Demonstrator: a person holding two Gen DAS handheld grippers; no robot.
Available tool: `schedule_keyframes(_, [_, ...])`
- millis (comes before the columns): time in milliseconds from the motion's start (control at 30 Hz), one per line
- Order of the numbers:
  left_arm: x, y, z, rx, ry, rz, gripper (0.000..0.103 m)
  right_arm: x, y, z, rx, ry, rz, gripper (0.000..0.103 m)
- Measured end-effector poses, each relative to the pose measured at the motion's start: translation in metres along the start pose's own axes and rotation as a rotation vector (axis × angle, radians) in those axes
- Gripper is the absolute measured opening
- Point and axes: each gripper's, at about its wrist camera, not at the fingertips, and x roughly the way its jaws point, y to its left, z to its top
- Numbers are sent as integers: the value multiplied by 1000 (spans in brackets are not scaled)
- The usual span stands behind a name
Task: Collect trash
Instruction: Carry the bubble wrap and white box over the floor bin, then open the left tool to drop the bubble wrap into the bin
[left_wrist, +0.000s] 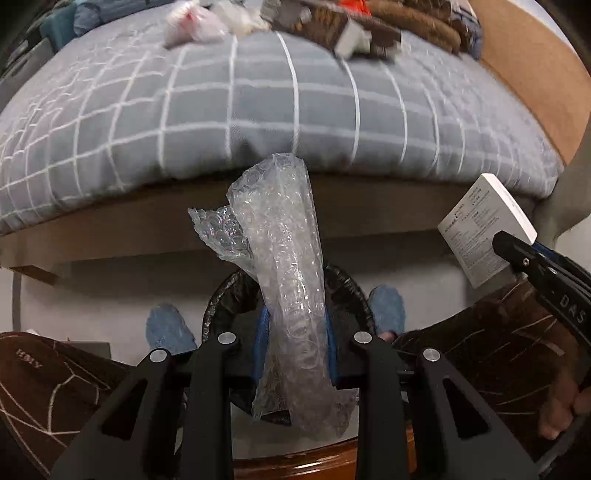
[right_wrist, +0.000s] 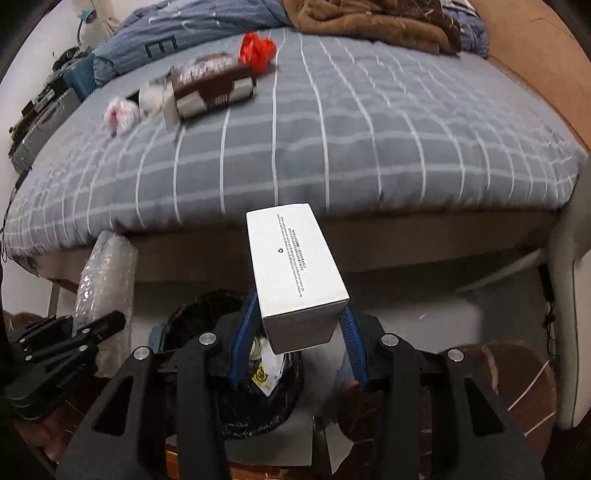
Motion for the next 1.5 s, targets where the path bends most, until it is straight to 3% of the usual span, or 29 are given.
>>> schedule_keyframes(100, [16,-2,-5,-23,54,-38,25,11,3,-9,5,35,5,42])
schedule_keyframes(500, [65,-12,-15,-2,92,43,25,39,15,-24,-18,118,-24,42])
schedule_keyframes(800, [91,-16,-15,17,125,10,27,48,14,-26,-10,138,-54,42])
schedule_keyframes(967, [89,-11,-15,26,127,15,40,52,25,-29,-36,138,-58,42])
schedule_keyframes(1167, [78,3,-20,10,132,54,71,62,42,-27,-61,145,-40,42])
schedule_keyframes(1300, [57,20,-19,-10,90,51,88,64,56,-25,-85,160,-12,42])
schedule_keyframes(1500, [33,33,-20,-17,46,54,96,65,66,-25,-95,179,3,42])
